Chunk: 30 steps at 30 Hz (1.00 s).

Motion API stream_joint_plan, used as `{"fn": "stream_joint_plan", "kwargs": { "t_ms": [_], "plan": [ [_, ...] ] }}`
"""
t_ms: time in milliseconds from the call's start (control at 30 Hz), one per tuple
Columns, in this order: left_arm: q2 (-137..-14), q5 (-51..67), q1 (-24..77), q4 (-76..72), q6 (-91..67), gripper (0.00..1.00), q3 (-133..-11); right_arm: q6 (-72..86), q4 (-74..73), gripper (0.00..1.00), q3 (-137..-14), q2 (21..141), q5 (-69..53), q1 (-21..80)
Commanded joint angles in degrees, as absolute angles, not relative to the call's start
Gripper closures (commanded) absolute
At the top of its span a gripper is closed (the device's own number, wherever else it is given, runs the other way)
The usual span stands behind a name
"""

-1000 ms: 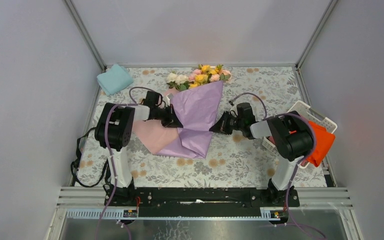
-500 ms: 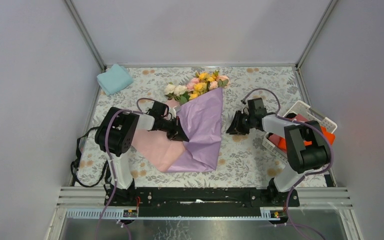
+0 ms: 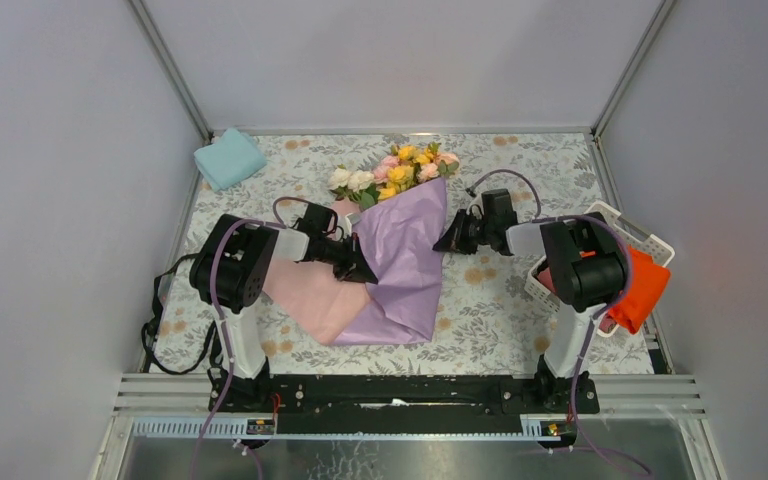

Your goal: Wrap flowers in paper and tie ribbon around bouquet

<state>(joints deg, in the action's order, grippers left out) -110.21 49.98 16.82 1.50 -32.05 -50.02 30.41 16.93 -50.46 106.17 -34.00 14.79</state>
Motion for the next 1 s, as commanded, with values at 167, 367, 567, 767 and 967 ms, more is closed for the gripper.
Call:
{"fn": "stream_joint_plan", "kwargs": {
  "t_ms": [167,367,567,767,967],
  "plan": [
    [-112.2,37.2,15.3,5.7,-27.7,1.00,-49.2,28.1,8.3,1.00,-57.5,108.3,-17.4,10.1],
    [-112.3,39.5,15.2,4.3,-27.9,1.00,-50.4,19.3,0.4,1.00,-56.9,96.4,-9.7,20.0],
    [-112.6,40.5,15.2,4.3,-27.8,1.00,-50.9,23.0,1.5,1.00,-49.4,87.1,-19.4,35.1],
    [-111.5,41.1,15.1,4.9,-27.6,1.00,-53.2,31.0,10.7,1.00,-38.5,87.3,-29.1,41.7],
    [-110.0,39.7,14.7,4.3,-27.5,1.00,-54.7,31.5,7.4,1.00,-34.8,90.7,-23.1,43.9]
  ]
}}
